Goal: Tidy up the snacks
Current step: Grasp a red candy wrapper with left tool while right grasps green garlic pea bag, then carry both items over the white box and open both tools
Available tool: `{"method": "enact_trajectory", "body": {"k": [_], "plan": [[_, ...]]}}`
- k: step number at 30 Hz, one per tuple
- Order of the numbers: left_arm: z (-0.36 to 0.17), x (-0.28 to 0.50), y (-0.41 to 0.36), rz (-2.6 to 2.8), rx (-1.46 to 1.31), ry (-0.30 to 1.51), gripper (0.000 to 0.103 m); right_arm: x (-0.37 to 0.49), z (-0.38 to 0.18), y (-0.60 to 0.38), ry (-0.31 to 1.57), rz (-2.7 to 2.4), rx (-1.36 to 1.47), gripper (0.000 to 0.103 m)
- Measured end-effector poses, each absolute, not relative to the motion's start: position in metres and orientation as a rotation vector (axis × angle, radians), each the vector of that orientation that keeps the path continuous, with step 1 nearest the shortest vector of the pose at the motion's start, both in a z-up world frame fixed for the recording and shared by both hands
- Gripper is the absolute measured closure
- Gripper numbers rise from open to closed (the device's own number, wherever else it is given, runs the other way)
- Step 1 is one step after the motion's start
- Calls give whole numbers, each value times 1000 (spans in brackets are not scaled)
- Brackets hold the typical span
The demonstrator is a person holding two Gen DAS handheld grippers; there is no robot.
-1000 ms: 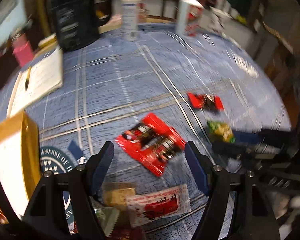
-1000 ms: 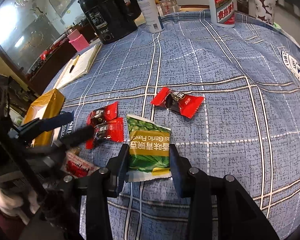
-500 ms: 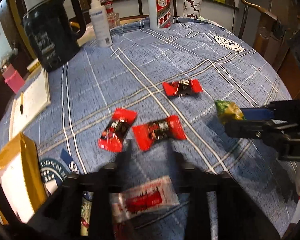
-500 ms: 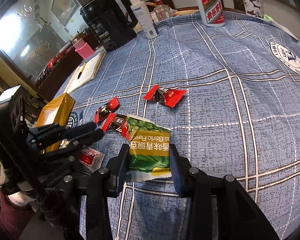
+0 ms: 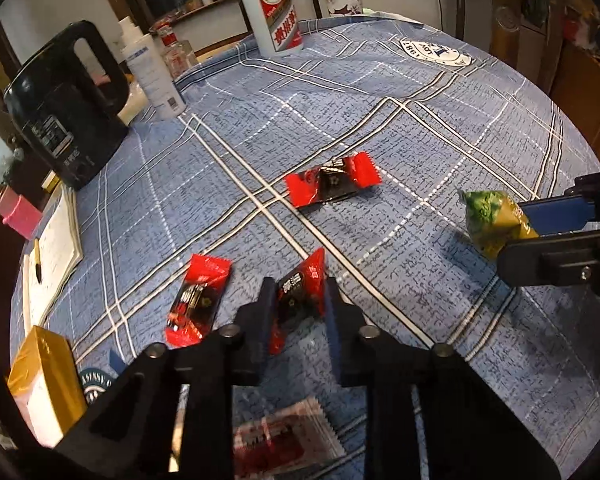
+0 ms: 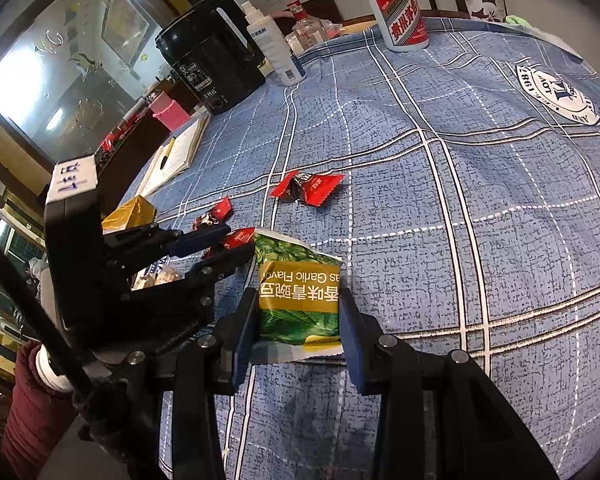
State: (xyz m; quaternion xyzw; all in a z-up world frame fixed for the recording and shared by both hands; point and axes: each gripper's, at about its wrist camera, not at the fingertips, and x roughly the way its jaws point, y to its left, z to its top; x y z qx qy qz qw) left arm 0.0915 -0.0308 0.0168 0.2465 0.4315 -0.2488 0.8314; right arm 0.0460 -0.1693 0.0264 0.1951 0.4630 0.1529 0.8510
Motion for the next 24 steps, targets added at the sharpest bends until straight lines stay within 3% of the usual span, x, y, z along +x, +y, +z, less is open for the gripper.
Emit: {"method": "enact_trajectory", "body": {"k": [10,17,24], "plan": [[66,61,23,-524,264,863,80,33,44,-157,939,367,396,64],[107,28,110,-448,60,786,80,23,66,-109,919,437,334,64],[115,5,218,-239,-17,747,80,20,86,-9,928,588,228,64]]}}
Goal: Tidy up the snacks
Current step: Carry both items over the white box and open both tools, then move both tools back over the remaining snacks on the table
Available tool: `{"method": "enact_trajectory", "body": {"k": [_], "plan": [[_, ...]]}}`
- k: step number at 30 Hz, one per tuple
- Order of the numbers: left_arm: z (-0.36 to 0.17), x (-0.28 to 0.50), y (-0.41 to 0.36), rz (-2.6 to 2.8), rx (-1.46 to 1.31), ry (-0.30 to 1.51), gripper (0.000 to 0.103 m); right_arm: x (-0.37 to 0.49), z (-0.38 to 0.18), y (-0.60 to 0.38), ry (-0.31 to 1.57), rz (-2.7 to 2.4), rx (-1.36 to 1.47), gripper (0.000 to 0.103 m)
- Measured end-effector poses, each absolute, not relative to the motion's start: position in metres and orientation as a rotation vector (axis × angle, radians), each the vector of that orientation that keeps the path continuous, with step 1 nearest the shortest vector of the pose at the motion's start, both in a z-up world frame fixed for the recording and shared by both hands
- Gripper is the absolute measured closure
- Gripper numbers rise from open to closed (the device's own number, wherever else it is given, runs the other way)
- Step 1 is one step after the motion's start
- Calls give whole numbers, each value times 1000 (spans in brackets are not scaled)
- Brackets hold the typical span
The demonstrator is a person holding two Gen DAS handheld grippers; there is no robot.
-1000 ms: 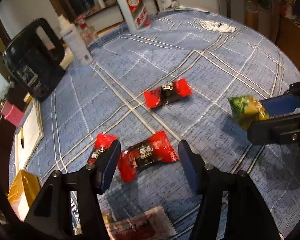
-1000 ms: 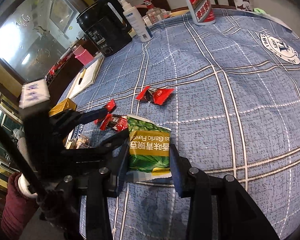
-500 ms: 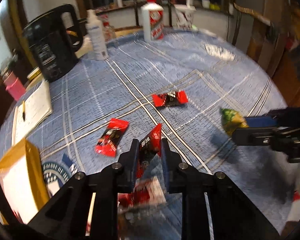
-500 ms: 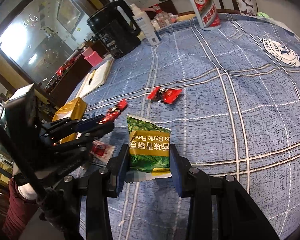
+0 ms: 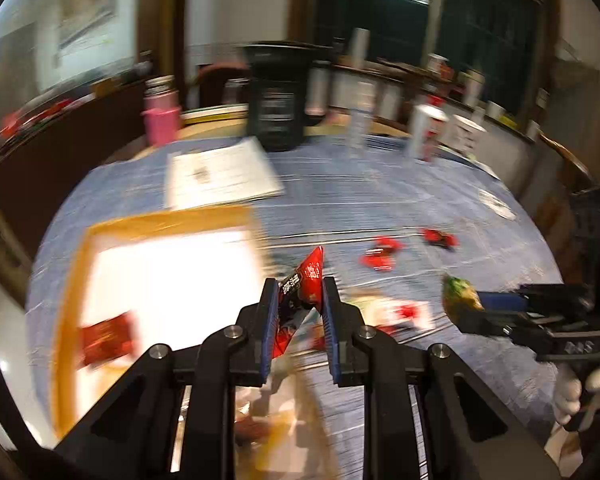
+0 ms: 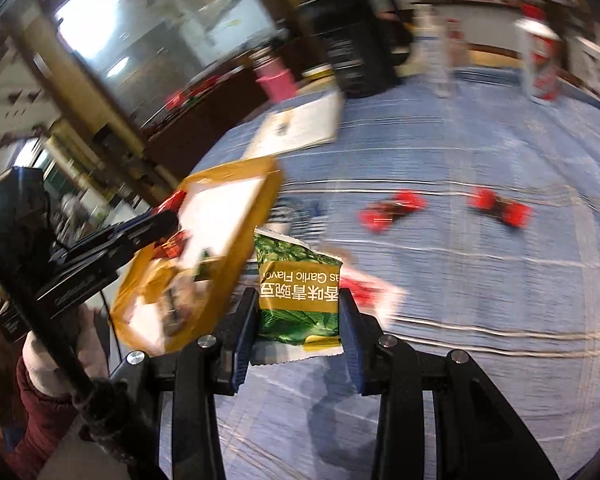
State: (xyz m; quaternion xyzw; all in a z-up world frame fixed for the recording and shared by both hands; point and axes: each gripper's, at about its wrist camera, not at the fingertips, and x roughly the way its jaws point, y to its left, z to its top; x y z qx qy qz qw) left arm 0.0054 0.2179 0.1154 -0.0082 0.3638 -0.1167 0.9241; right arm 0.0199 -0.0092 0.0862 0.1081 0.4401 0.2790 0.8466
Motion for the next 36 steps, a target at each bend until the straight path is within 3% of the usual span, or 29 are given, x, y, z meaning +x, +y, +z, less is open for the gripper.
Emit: {"method": "enact_trajectory", "body": {"k": [7,18,24,26,36], "plan": [[84,-1,305,-89,-107,781,80,20,85,101,972,722,117,64],[67,0,341,-52,-184,800,76,21,58,185,1032,710,5,63],[71,-6,347,-50,-230,797,62,26,61,177,1020,720,99,53],[75,-8,345,-48,-240,787,56,25,69,169,1004,720,114,53],[97,-13,284,-182,-209,762,44,44,95,40,919,550,207,53]]}}
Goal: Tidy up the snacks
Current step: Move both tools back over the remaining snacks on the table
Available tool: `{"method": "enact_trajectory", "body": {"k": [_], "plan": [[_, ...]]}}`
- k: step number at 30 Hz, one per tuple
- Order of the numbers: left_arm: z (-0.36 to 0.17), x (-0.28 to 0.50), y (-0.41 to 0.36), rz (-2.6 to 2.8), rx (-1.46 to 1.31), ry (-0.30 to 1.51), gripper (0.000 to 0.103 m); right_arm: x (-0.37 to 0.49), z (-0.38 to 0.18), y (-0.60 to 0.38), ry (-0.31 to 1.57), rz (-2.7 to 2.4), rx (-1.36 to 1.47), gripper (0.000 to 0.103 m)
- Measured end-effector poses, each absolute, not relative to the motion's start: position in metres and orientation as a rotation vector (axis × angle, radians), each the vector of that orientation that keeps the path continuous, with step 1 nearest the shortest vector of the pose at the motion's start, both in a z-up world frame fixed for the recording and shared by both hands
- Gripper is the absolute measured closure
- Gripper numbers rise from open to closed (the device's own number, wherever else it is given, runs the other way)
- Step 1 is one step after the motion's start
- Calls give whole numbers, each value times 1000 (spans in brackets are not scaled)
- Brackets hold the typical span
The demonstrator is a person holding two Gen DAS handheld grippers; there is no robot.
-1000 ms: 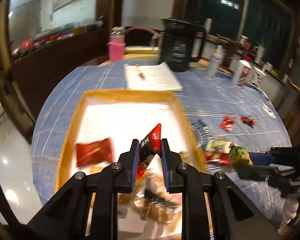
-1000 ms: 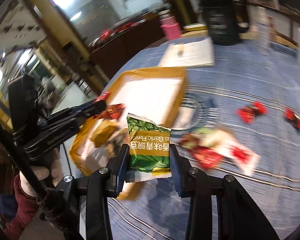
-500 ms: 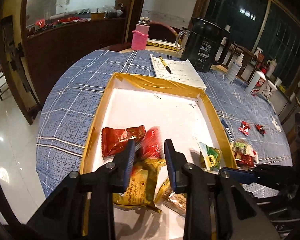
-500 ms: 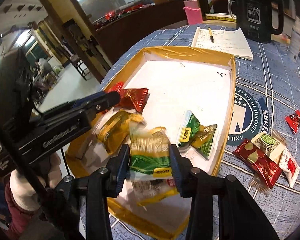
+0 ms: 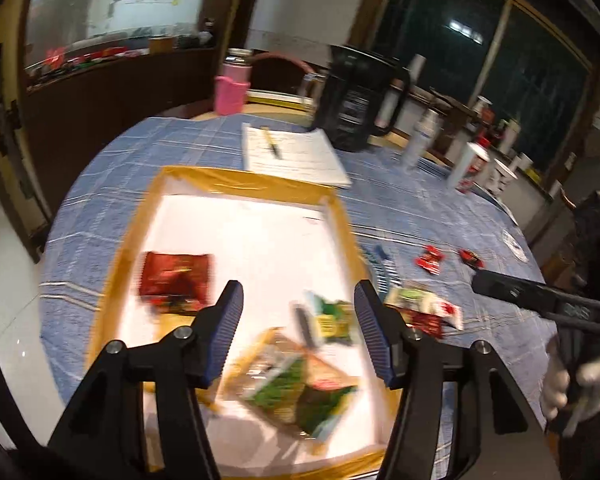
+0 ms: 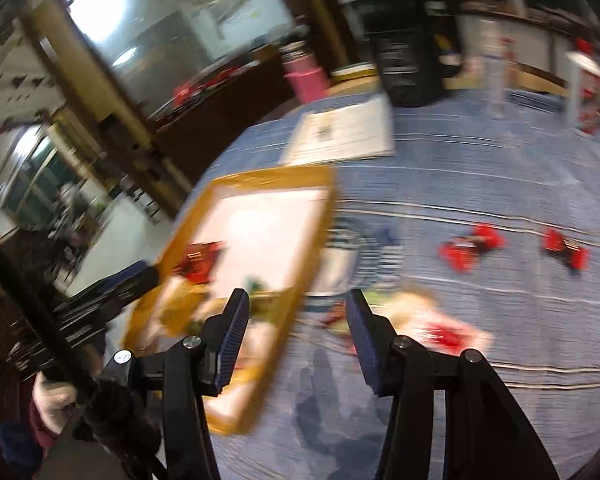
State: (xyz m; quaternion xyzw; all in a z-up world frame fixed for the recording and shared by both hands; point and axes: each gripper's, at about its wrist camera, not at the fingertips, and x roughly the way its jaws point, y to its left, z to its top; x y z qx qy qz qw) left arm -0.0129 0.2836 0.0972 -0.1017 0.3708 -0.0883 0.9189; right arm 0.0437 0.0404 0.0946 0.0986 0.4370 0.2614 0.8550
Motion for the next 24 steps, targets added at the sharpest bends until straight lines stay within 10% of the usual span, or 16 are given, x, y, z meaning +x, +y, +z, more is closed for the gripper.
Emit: {"method": "enact_trajectory", "body": {"k": [19,24], "plan": [[84,28,190,-321,-146,884,43,63,18,20,965,526,-171,50],[74,45,163,-355,-97,926,43,69,16,13,975,567,-108,78]]}}
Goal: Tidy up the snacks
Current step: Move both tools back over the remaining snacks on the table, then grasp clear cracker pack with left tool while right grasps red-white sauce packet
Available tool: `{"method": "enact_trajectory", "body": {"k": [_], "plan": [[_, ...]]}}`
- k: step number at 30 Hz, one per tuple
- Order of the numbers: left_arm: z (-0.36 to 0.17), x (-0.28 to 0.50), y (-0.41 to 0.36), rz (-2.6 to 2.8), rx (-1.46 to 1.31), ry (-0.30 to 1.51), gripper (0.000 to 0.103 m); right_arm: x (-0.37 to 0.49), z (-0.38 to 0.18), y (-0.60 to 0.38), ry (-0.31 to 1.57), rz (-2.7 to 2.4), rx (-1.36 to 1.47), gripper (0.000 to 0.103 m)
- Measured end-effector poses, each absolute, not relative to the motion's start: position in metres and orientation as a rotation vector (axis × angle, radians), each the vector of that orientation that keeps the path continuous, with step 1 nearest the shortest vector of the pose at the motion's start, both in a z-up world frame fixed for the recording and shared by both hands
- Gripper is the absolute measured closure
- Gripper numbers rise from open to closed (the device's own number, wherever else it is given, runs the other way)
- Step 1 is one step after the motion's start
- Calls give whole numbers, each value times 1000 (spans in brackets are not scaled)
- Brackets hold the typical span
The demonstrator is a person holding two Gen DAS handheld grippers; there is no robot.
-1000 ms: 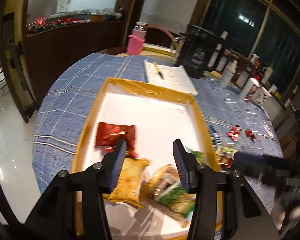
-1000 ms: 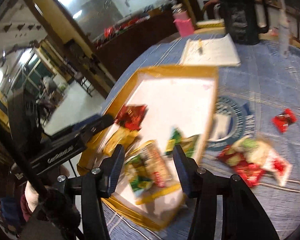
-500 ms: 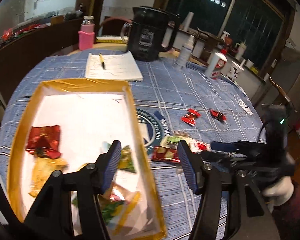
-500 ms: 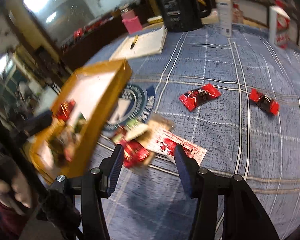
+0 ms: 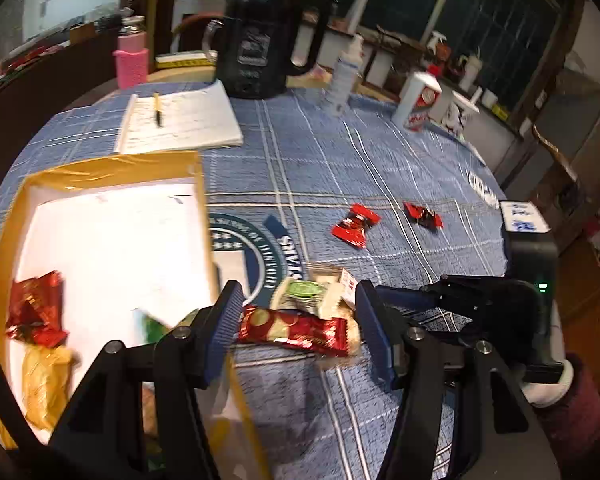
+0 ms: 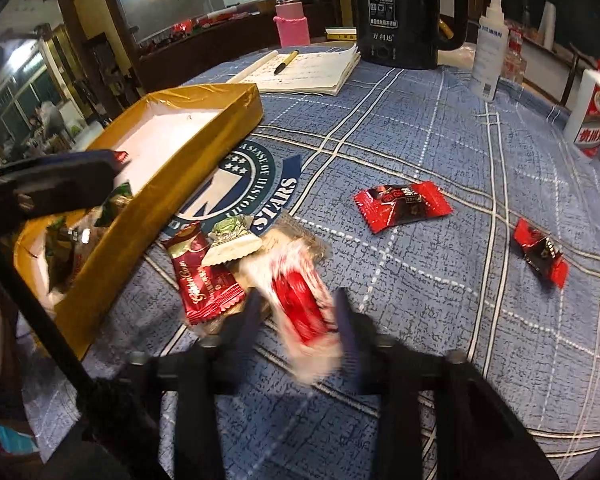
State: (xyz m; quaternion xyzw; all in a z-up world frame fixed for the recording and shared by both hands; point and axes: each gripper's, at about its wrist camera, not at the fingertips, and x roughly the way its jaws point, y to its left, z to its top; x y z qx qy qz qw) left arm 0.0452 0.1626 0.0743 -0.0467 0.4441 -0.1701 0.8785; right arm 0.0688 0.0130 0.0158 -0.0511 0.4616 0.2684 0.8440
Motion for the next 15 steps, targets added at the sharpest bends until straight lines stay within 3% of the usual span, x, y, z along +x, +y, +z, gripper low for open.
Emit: {"method": "enact_trajectory", "body": {"k": [12,15], "plan": [[25,89,115,-257,114,1077,44,59,21,-29,991,526,-20,81],[19,93,115,-268,105,1095,62,54,26,-39,981,530,0,81]]}}
